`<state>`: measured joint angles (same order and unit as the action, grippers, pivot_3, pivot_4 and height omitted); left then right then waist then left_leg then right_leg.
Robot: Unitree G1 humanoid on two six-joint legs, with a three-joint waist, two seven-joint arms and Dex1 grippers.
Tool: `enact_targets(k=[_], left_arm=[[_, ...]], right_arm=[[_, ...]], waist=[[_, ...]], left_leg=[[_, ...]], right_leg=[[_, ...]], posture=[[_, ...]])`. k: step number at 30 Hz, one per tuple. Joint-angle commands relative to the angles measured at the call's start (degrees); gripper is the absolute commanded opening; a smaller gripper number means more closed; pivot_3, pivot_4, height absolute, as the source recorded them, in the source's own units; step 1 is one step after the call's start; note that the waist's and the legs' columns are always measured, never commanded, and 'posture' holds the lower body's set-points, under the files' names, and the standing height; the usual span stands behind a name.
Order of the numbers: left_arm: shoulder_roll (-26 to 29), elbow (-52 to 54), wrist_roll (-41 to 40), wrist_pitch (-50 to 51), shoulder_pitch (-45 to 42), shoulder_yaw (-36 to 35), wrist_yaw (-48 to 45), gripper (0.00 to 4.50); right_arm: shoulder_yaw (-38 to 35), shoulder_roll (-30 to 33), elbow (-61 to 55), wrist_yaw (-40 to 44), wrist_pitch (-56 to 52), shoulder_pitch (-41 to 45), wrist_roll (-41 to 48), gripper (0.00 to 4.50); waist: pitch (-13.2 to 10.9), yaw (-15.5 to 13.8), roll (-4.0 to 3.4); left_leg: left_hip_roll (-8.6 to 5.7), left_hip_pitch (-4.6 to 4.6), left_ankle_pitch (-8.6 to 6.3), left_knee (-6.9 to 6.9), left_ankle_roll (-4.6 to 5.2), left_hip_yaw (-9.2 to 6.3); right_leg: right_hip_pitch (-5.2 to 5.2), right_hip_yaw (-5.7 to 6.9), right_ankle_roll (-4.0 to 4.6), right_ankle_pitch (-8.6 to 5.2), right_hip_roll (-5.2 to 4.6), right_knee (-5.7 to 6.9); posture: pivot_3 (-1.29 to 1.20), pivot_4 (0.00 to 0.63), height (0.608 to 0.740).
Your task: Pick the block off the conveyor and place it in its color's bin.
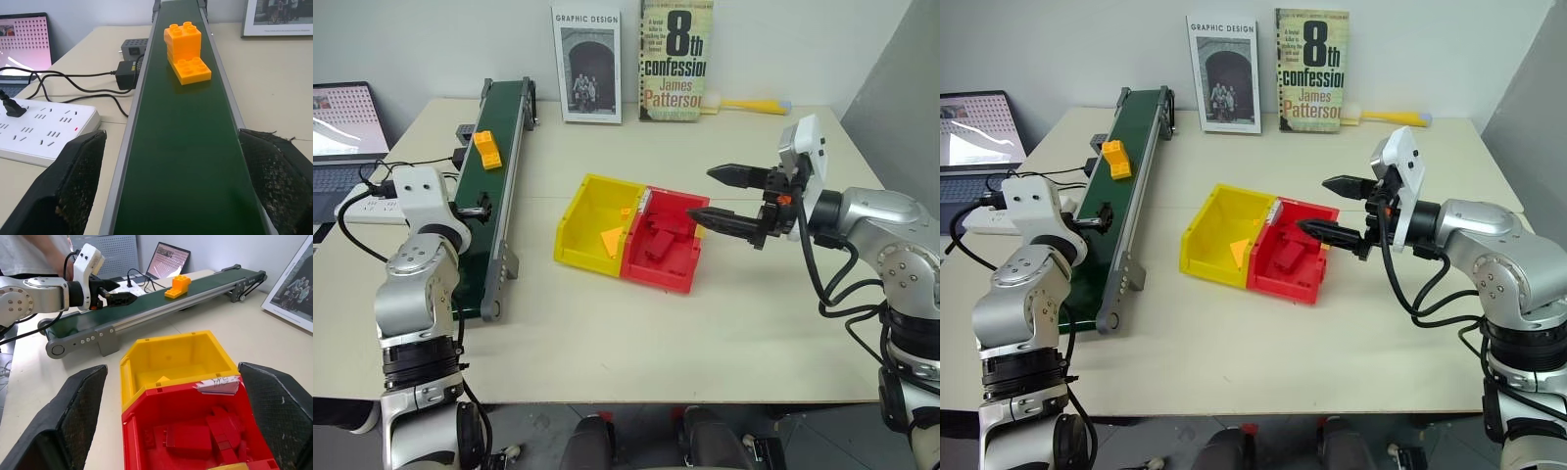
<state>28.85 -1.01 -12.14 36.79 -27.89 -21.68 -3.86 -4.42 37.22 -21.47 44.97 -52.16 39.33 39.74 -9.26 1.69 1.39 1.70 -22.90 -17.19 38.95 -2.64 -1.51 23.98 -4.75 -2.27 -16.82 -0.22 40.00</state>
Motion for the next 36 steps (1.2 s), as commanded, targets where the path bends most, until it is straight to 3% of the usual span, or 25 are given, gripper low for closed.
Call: enact_targets(k=[1, 17, 32, 36], left_arm=[[0.3, 0.4, 0.8, -1.2, -1.9, 0.4, 0.5, 4.48], [-2.2, -2.3, 0.2, -0.9, -5.3, 0.9, 2.4, 4.48], [-3.4, 0.8, -2.6, 2.5, -4.6, -2.6, 4.9, 1.62], [-3.2, 1.0, -3.4, 3.1, -6.1, -2.3, 4.1, 1.54]], right_arm=[[-0.3, -0.1, -2.6, -0.5, -0.4, 1.0, 1.9, 4.50], [-0.1, -0.2, -4.2, -2.7, -1.9, 1.4, 4.2, 4.50], [-0.4, 0.5, -3.1, -3.5, -1.6, 2.1, 5.2, 4.50], [-0.3, 0.7, -3.0, -3.6, -1.3, 2.2, 4.8, 4.50]], waist=[[0.0, 0.0, 0.00], [0.0, 0.0, 0.00], [0.0, 0.0, 0.00], [0.0, 0.0, 0.00]], left_leg=[[0.00, 0.00, 0.00, 0.00, 0.00, 0.00], [0.00, -0.01, 0.00, 0.00, 0.00, -0.03], [0.00, -0.03, 0.00, 0.01, 0.00, -0.09], [0.00, -0.04, 0.00, 0.01, 0.00, -0.13]], right_leg=[[0.00, 0.00, 0.00, 0.00, 0.00, 0.00], [0.00, 0.05, 0.00, 0.00, 0.00, 0.00], [-0.01, 0.13, 0.00, 0.00, -0.02, 0.00], [-0.02, 0.17, 0.00, 0.00, -0.03, -0.01]], posture=[[0.00, 0.150, 0.740], [0.00, 0.150, 0.740], [0.00, 0.150, 0.740], [0.00, 0.150, 0.740]])
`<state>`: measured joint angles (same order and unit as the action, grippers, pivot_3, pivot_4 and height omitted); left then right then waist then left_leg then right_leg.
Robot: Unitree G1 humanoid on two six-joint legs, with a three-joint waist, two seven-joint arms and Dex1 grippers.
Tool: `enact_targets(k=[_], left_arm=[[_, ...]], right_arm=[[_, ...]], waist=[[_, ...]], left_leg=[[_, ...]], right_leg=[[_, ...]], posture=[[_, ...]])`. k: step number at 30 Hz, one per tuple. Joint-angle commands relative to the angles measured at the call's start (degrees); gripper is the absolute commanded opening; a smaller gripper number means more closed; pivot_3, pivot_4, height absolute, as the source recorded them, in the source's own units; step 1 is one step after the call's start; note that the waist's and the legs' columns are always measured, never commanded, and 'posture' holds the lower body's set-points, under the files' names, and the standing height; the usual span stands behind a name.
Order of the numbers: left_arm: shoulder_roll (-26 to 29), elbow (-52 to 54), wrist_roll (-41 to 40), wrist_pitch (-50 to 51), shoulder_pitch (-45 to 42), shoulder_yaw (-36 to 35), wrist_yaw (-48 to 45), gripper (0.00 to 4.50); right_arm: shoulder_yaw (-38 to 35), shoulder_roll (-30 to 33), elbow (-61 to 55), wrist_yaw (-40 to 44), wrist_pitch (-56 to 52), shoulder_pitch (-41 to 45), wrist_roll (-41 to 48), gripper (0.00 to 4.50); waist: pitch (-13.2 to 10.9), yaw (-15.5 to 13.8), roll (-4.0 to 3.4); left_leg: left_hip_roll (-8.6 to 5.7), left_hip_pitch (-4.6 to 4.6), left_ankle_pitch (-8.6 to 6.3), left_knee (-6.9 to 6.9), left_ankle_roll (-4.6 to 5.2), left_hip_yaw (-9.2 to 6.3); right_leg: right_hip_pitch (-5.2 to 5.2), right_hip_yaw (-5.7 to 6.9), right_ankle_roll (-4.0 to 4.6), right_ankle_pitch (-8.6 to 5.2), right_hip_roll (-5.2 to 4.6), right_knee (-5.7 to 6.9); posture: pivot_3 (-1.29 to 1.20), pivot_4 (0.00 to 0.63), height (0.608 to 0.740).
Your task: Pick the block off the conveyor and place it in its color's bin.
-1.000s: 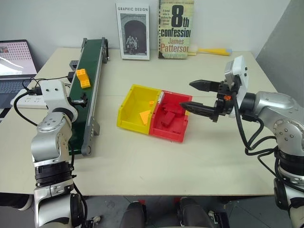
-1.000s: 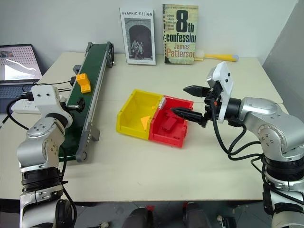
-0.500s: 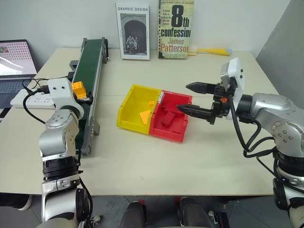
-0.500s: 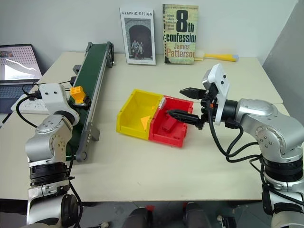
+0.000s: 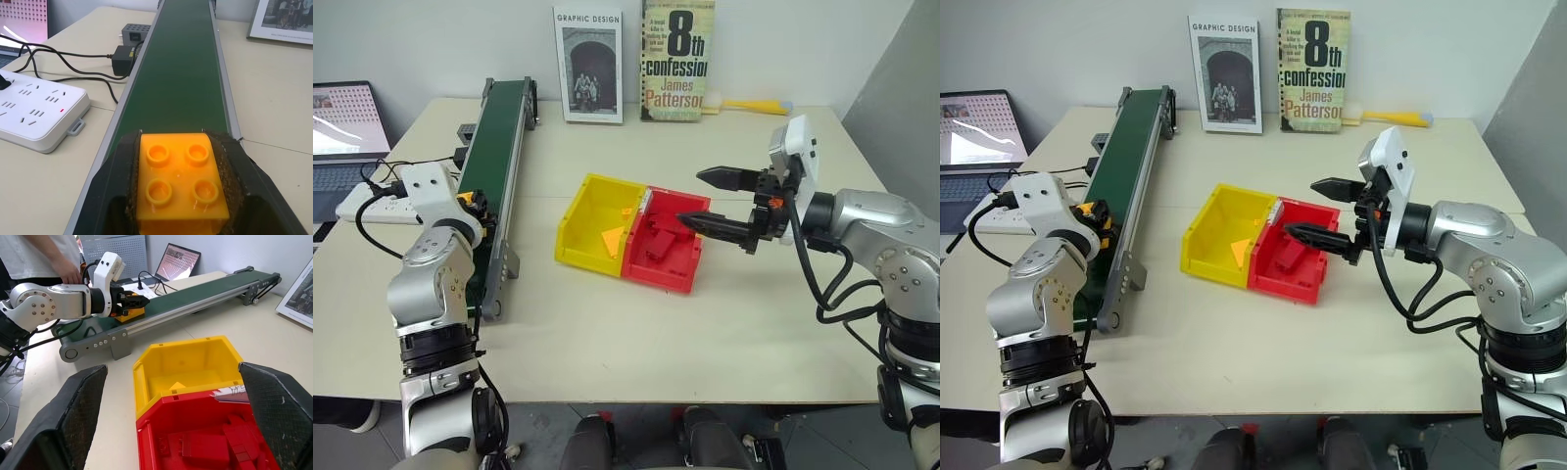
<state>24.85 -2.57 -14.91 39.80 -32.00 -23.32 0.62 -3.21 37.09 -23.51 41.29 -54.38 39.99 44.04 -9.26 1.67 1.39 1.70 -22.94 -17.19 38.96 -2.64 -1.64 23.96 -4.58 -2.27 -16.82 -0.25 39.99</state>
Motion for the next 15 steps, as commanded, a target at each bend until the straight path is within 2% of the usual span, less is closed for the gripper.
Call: enact_targets(k=[1, 3, 7, 11, 15], left_arm=[[1.3, 2.7, -1.6, 0.8, -3.6, 1.0, -2.7, 1.54], [2.3, 3.0, -3.1, 2.0, -5.9, 3.9, -7.0, 1.54], [4.0, 4.0, -7.5, 5.9, -10.5, 10.9, -19.3, 1.54], [5.3, 2.5, -8.2, 6.5, -12.7, 19.3, -30.0, 1.54], [4.8, -2.8, -5.0, 3.8, -13.4, 25.1, -33.9, 1.54]], right_arm=[[-1.4, 1.4, -1.3, 0.1, 0.7, 1.5, 0.3, 4.50], [-0.8, 2.9, -2.0, 0.3, 0.4, 1.4, -0.7, 4.50], [3.9, 10.0, -4.4, 1.2, 1.2, 0.7, -6.7, 4.50], [2.3, 9.6, -8.7, -0.5, -3.1, 1.4, -2.5, 4.50], [2.5, 9.1, -11.3, -2.5, -5.6, 2.2, -1.3, 4.50]], waist=[[0.0, 0.0, 0.00], [0.0, 0.0, 0.00], [0.0, -0.6, -0.03], [0.0, -0.1, -0.03], [0.0, 0.4, -0.06]], left_leg=[[0.00, 0.00, 0.00, 0.00, 0.00, 0.00], [-0.02, -0.02, 0.00, 0.00, 0.00, -0.06], [-0.07, -0.06, 0.02, 0.02, 0.00, -0.33], [-0.13, 0.01, 0.06, -0.01, -0.08, -0.57], [-0.12, 0.02, 0.08, -0.03, -0.11, -0.61]], right_leg=[[0.00, 0.01, 0.00, 0.00, 0.00, 0.00], [-0.02, 0.10, 0.00, 0.00, 0.00, 0.00], [-0.26, 0.56, 0.01, -0.01, -0.02, -0.17], [-0.46, 0.61, 0.01, -0.01, 0.04, -0.41], [-0.47, 0.61, 0.01, -0.01, 0.09, -0.43]], posture=[[0.00, 0.150, 0.740], [0.00, 0.150, 0.740], [0.00, 0.150, 0.740], [0.00, 0.150, 0.740], [0.00, 0.150, 0.740]])
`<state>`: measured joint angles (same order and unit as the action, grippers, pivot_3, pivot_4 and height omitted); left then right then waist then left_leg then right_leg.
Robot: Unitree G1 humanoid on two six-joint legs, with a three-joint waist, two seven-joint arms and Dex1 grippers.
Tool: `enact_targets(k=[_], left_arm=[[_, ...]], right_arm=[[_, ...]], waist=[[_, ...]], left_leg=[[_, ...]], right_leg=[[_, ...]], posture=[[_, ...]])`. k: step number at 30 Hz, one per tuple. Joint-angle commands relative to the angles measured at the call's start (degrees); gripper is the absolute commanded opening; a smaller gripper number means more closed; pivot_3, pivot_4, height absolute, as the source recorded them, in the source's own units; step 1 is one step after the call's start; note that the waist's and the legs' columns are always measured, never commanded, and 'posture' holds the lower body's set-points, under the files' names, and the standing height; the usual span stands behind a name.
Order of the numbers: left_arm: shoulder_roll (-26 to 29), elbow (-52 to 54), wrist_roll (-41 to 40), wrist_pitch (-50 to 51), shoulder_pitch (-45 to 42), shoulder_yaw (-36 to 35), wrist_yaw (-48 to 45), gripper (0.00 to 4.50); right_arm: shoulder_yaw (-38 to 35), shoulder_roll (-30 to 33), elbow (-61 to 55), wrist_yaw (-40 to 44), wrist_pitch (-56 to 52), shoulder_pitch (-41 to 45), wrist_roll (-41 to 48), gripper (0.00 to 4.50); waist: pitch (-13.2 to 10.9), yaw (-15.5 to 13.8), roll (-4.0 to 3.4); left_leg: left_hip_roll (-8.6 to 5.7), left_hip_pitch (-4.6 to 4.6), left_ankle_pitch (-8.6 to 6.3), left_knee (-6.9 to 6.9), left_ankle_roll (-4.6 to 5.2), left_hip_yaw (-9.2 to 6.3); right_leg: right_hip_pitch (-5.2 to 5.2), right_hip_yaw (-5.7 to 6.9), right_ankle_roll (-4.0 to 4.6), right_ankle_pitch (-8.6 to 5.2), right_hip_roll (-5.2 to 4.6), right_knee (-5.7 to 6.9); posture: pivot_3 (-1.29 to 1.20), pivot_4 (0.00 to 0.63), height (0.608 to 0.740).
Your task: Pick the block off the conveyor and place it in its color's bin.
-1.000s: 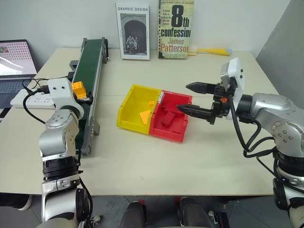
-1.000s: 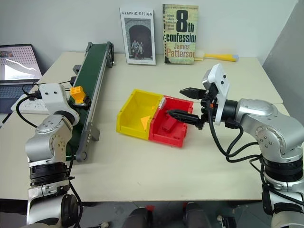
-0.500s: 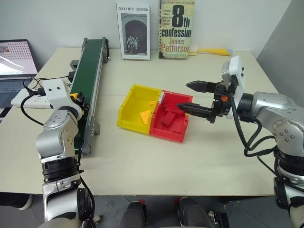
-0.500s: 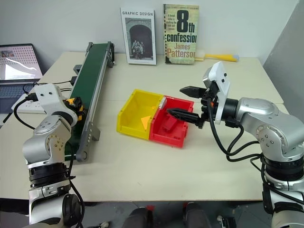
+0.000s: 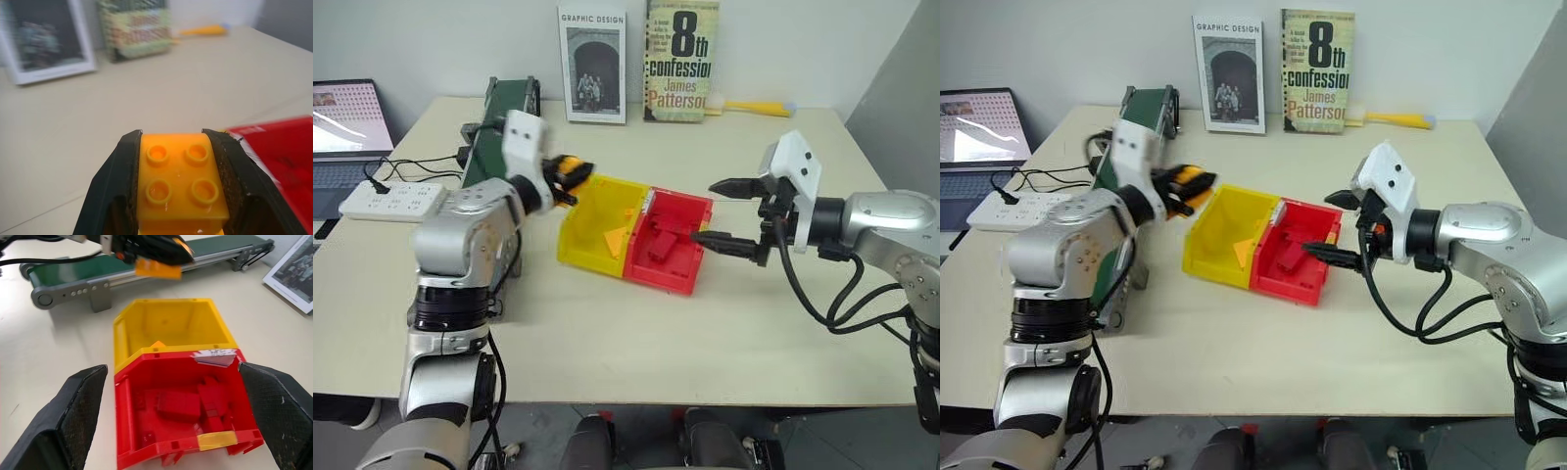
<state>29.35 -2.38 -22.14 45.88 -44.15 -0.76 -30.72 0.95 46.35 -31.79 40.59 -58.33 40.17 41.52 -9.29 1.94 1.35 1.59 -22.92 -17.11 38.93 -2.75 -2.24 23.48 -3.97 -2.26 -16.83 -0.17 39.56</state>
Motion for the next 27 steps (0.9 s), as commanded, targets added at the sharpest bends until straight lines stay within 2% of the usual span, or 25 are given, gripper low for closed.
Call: enact_targets(k=[1, 3, 5, 6, 7, 12, 16, 21, 27], left_arm=[[0.2, -4.3, 3.1, -3.3, -1.4, 3.4, -3.1, 1.54], [0.3, -5.9, 4.6, -5.3, -1.5, 4.9, -4.0, 1.54], [0.0, -7.2, 5.1, -6.0, -1.9, 5.0, -4.8, 2.24], [0.0, -7.7, 5.2, -6.2, -2.0, 4.9, -5.1, 2.33], [-0.1, -8.0, 5.4, -6.3, -2.1, 4.9, -5.5, 2.66], [-0.1, -8.2, 4.7, -7.0, -3.4, 2.9, -6.9, 3.61], [5.0, -5.4, 5.0, -7.4, -3.0, 3.5, -12.5, 4.38], [15.1, -4.0, 6.3, -13.1, 0.0, 3.9, -22.9, 4.49], [22.3, -0.7, 3.6, -14.8, 3.3, 1.7, -31.3, 4.49]], right_arm=[[-1.6, -0.4, -3.4, -2.4, -2.2, 2.1, 1.4, 4.50], [-1.7, -0.6, -4.0, -3.3, -3.0, 2.3, 1.6, 4.50], [-2.1, -0.8, -4.5, -4.2, -3.8, 2.2, 2.0, 4.50], [-2.2, -0.8, -4.8, -4.5, -4.1, 2.1, 2.1, 4.50], [-2.4, -0.9, -5.0, -4.8, -4.4, 2.1, 2.3, 4.50], [-2.9, -0.2, -5.2, -5.7, -4.7, 0.7, 1.9, 4.50], [-2.6, 1.1, -3.1, -4.5, -3.3, -0.1, 0.7, 4.50], [-4.4, 3.0, 1.5, -1.2, 0.5, -2.5, -0.7, 4.50], [-5.2, 4.1, 4.0, 2.3, 6.4, -8.6, -3.2, 4.50]], waist=[[0.0, 0.1, -0.01], [0.0, 0.1, -0.01], [0.0, -0.1, -0.01], [0.0, -0.2, -0.01], [0.0, -0.2, -0.01], [0.0, -0.3, -0.01], [0.0, -0.2, -0.01], [0.0, 0.1, -0.05], [0.0, -0.2, -0.05]], left_leg=[[0.00, 0.02, -0.03, 0.00, 0.05, 0.00], [0.01, 0.02, -0.05, 0.02, 0.11, -0.03], [0.00, 0.01, -0.05, 0.02, 0.12, -0.09], [0.00, -0.01, -0.05, 0.03, 0.12, -0.10], [0.00, -0.02, -0.05, 0.03, 0.11, -0.11], [-0.01, -0.06, -0.05, 0.03, 0.12, -0.14], [-0.01, -0.06, -0.05, 0.03, 0.12, -0.15], [0.01, 0.00, -0.05, -0.02, 0.12, -0.10], [0.01, -0.03, -0.06, 0.00, 0.13, -0.12]], right_leg=[[0.00, 0.00, 0.00, 0.00, 0.01, 0.01], [0.00, 0.00, 0.00, 0.00, 0.03, 0.06], [-0.01, 0.04, 0.00, 0.00, 0.03, 0.06], [-0.01, 0.05, 0.00, 0.00, 0.03, 0.05], [-0.01, 0.05, 0.00, 0.00, 0.02, 0.04], [-0.02, 0.09, 0.00, 0.00, 0.00, -0.05], [-0.04, 0.10, 0.00, 0.00, 0.00, -0.04], [-0.03, 0.06, 0.02, -0.01, 0.04, -0.03], [-0.10, 0.15, 0.03, -0.02, 0.04, -0.11]], posture=[[0.00, 0.150, 0.740], [0.00, 0.150, 0.740], [0.00, 0.150, 0.740], [0.00, 0.150, 0.740], [0.00, 0.150, 0.740], [0.00, 0.150, 0.740], [0.00, 0.150, 0.740], [0.00, 0.150, 0.740], [0.00, 0.150, 0.740]])
